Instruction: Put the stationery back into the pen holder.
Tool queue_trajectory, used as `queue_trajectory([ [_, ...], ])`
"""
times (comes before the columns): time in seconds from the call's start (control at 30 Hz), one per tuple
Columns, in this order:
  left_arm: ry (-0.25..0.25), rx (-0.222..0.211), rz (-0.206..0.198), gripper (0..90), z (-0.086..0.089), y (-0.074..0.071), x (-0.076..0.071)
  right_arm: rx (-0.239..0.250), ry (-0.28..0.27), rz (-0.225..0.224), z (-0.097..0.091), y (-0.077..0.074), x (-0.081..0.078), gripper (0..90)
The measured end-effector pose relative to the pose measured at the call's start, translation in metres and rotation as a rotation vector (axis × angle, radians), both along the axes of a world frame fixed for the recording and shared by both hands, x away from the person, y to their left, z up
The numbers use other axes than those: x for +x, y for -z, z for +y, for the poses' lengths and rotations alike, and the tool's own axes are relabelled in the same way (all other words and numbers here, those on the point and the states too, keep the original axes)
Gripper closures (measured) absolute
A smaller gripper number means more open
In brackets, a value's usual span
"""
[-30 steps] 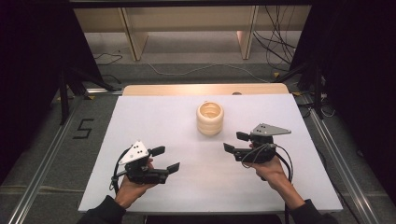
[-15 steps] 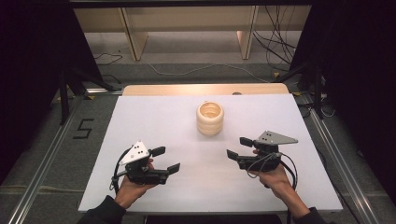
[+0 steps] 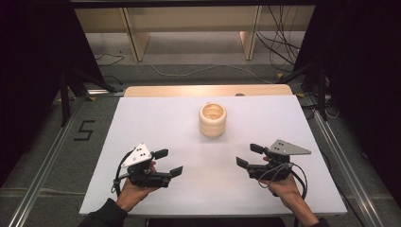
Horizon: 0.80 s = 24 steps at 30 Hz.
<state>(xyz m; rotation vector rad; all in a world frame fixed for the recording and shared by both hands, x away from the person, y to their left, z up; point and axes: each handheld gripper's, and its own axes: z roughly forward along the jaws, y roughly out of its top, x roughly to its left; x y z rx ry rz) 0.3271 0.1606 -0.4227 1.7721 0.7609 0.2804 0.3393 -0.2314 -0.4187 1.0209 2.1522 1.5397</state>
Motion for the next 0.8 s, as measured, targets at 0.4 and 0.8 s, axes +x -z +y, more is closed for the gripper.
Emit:
queue_trajectory([
  [0.4, 0.013, 0.011, 0.009, 15.5, -0.001, 0.001, 0.000, 0.006, 0.025, 0.001, -0.015, 0.006, -0.010, 23.6],
  [0.8, 0.019, 0.014, 0.015, 15.5, -0.002, 0.001, 0.000, -0.003, 0.037, 0.015, -0.025, 0.017, -0.019, 23.2],
])
